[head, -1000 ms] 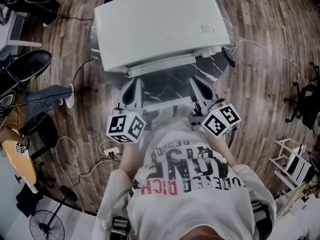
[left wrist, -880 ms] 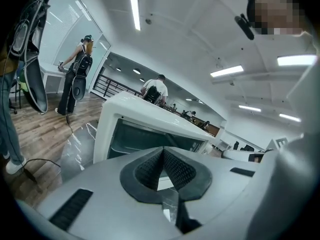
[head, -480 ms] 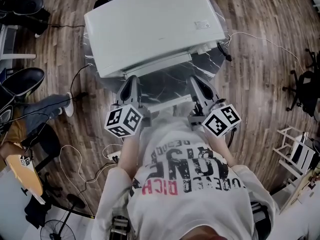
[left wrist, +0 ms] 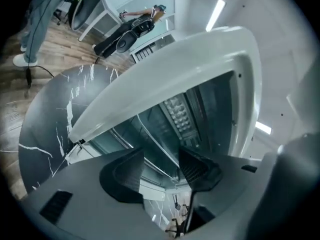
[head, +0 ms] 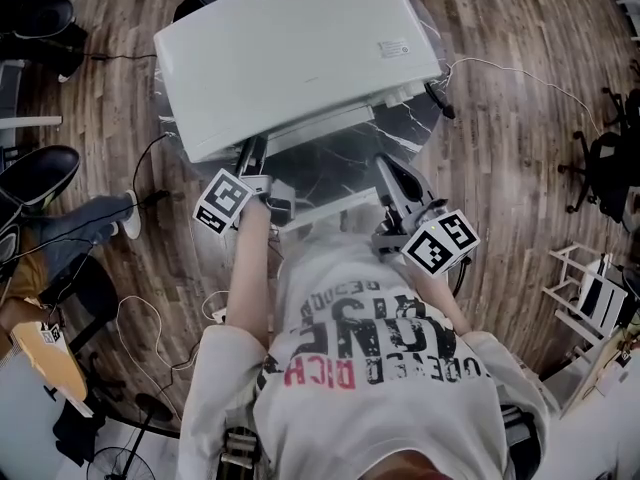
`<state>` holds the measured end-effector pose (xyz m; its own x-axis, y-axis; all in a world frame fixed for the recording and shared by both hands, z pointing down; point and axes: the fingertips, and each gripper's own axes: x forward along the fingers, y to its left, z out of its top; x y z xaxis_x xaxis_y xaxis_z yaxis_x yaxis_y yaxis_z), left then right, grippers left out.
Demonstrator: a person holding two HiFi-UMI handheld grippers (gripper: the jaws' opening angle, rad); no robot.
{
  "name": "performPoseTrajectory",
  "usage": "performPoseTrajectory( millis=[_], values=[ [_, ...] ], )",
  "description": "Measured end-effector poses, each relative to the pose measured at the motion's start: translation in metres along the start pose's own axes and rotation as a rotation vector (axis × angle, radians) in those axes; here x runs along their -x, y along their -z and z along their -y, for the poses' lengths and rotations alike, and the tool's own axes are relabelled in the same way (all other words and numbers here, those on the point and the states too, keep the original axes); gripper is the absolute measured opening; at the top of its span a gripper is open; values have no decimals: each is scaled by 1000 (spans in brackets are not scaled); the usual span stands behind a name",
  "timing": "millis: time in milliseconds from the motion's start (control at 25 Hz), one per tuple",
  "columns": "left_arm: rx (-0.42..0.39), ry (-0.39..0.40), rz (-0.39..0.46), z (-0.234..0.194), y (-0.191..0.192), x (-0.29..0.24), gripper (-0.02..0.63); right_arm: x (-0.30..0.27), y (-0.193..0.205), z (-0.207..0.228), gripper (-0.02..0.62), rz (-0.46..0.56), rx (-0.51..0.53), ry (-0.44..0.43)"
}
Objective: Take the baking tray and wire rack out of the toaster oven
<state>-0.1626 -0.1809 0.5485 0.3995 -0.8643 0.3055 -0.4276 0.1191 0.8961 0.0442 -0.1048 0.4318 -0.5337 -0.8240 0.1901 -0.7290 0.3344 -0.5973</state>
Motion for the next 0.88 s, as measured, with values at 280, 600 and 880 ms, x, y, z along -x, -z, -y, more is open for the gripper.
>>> performPoseTrajectory(
  millis=[280,600,880],
  values=[
    [51,-40,75,-14,-23,-19,189,3,2,5,3,4,-26,12],
    [40,-49,53,-16,-23,-22,115,1,7,19,3,-3,-83,56],
    [31,-47,7,-16,-1,2,114,-11,12,38,5,26,-254,65]
  ],
)
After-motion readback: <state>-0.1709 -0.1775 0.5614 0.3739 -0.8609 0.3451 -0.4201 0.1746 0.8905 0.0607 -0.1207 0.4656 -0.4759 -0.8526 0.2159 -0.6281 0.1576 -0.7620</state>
